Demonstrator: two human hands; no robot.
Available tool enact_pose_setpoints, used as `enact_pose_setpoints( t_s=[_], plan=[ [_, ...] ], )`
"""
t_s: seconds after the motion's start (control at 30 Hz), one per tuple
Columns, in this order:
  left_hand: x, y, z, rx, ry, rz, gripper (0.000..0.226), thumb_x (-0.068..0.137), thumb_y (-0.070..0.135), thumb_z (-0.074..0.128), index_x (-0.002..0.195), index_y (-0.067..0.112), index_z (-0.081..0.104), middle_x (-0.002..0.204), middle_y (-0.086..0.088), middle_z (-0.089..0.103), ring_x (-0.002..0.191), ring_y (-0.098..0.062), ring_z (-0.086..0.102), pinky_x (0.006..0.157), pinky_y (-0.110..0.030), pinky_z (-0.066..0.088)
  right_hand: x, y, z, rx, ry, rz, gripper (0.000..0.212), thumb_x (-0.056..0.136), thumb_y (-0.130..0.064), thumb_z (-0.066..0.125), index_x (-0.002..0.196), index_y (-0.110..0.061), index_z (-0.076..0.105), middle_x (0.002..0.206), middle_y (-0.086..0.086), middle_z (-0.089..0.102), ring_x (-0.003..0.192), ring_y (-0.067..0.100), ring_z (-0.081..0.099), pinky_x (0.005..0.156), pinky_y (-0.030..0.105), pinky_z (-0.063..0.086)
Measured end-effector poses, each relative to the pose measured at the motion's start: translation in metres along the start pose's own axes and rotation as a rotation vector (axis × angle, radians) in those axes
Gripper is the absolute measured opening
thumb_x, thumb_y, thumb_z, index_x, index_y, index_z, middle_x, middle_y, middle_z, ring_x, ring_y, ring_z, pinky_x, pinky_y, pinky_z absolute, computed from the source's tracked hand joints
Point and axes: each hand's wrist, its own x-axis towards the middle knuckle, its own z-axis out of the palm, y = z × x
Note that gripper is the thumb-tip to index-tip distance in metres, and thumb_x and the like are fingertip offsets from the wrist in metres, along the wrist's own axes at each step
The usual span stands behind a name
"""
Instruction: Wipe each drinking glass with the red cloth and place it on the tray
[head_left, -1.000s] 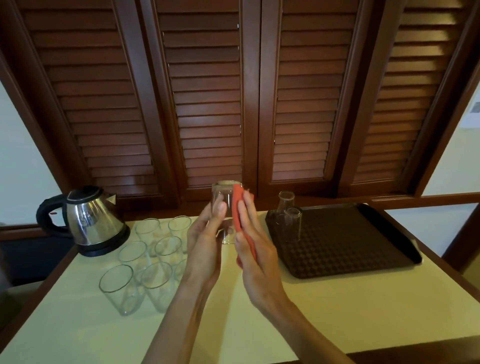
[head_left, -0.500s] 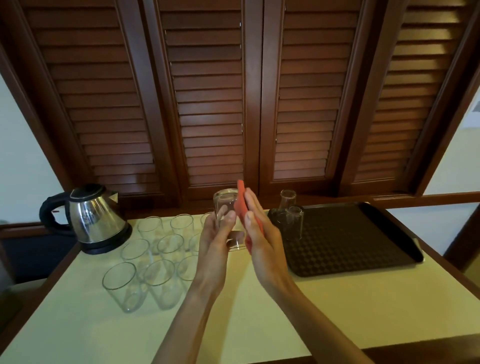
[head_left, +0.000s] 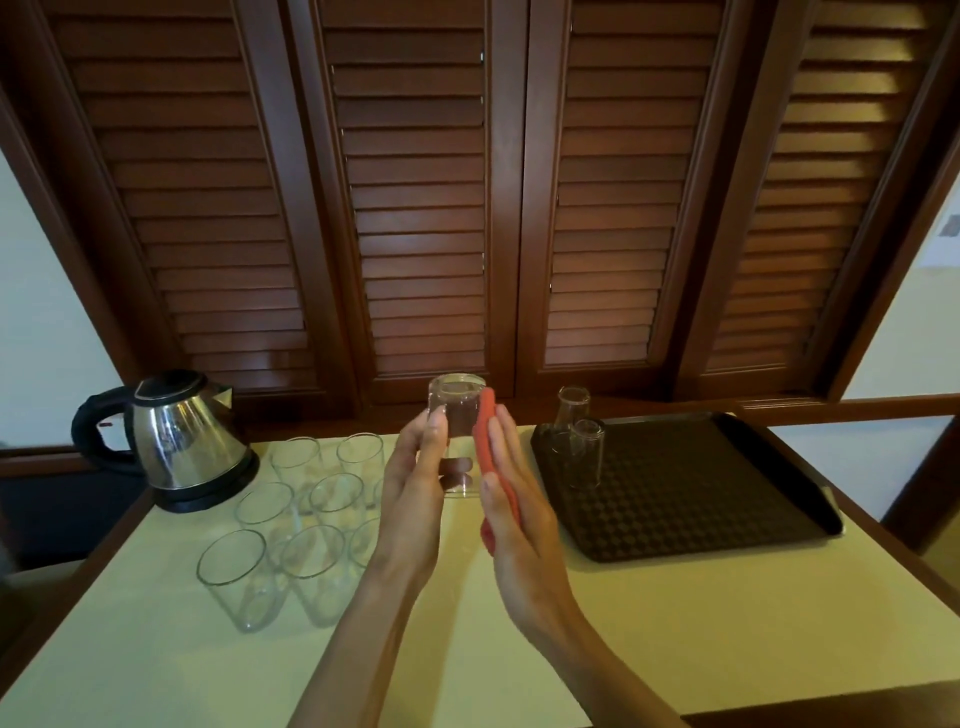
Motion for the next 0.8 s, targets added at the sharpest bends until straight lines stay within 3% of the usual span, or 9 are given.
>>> enact_pose_setpoints(
  t_s=[0.1,0.2,0.27,0.37,0.5,0.6,0.67,0.73,0.8],
  plan=[
    [-0.013,-0.009,0.005,0.042,-0.040,0.012,0.044,0.107,0.048,0.042,0.142,0.029,0.060,0.129,0.006,0.072,0.120,-0.016,0.069,0.099,-0.042,0.056,0.017,-0.005,-0.011,0.112,0.044,0.086,0.054,0.106,-0.040,0.041,0.157,-0.032,0.028,0.160,-0.012,0.038,0.145,0.001,0.036,0.114,0.023,0.039],
    [-0.014,-0.007,0.011,0.031,-0.006,-0.055,0.045,0.110,0.049,0.030,0.133,0.034,0.067,0.126,0.009,0.073,0.120,-0.011,0.067,0.107,-0.046,0.052,0.015,-0.009,-0.004,-0.028,0.056,0.019,0.054,0.102,-0.046,0.041,0.155,-0.042,0.026,0.164,-0.022,0.022,0.152,0.003,0.018,0.124,0.043,0.026],
    [-0.006,0.001,0.009,0.008,-0.013,-0.054,0.046,0.105,0.061,0.036,0.125,0.039,0.071,0.121,0.013,0.074,0.117,-0.010,0.068,0.104,-0.044,0.054,-0.001,-0.001,0.003,-0.072,0.039,-0.008,0.051,0.105,-0.038,0.041,0.154,-0.043,0.027,0.163,-0.027,0.019,0.152,0.000,0.015,0.125,0.045,0.023],
    [-0.005,0.003,0.005,0.046,-0.050,0.018,0.048,0.095,0.062,0.051,0.133,0.035,0.065,0.123,0.011,0.073,0.118,-0.012,0.069,0.097,-0.037,0.056,-0.002,0.002,-0.002,0.033,0.042,0.063,0.053,0.102,-0.040,0.041,0.154,-0.043,0.031,0.159,-0.023,0.035,0.148,0.002,0.030,0.122,0.045,0.030],
    [-0.013,-0.004,0.007,0.031,-0.109,0.019,0.043,0.103,0.054,0.049,0.139,0.034,0.062,0.131,0.003,0.071,0.126,-0.019,0.065,0.105,-0.045,0.051,0.015,-0.014,-0.007,-0.021,0.013,0.005,0.051,0.103,-0.037,0.039,0.153,-0.037,0.029,0.165,-0.015,0.023,0.151,-0.001,0.020,0.112,0.013,0.033],
    [-0.007,-0.003,-0.001,-0.064,-0.076,0.012,0.051,0.101,0.047,0.049,0.144,0.021,0.059,0.137,-0.008,0.068,0.130,-0.027,0.063,0.112,-0.055,0.046,-0.004,-0.001,0.000,-0.118,-0.002,-0.031,0.054,0.102,-0.047,0.039,0.154,-0.038,0.028,0.164,-0.022,0.022,0.152,0.000,0.015,0.122,0.021,0.021],
    [-0.006,-0.004,-0.003,-0.049,-0.079,-0.006,0.053,0.100,0.048,0.045,0.142,0.021,0.061,0.136,-0.007,0.068,0.131,-0.025,0.062,0.114,-0.055,0.044,-0.006,0.003,-0.003,-0.009,0.021,0.062,0.056,0.100,-0.052,0.041,0.154,-0.041,0.030,0.159,-0.022,0.034,0.150,0.004,0.027,0.122,0.029,0.027],
    [-0.009,-0.005,0.002,0.027,-0.094,-0.009,0.052,0.098,0.055,0.039,0.136,0.030,0.065,0.133,0.002,0.070,0.128,-0.021,0.062,0.108,-0.049,0.048,0.003,-0.002,-0.010,0.064,0.035,0.091,0.057,0.101,-0.044,0.041,0.156,-0.035,0.029,0.158,-0.016,0.039,0.146,0.003,0.034,0.118,0.026,0.034],
    [-0.011,-0.002,0.008,0.054,-0.086,-0.005,0.052,0.095,0.065,0.038,0.127,0.039,0.069,0.125,0.008,0.071,0.120,-0.023,0.064,0.098,-0.047,0.053,0.010,-0.012,-0.010,0.035,0.035,0.052,0.057,0.101,-0.035,0.040,0.157,-0.030,0.027,0.164,-0.015,0.028,0.148,-0.004,0.026,0.112,0.013,0.035]
  ],
)
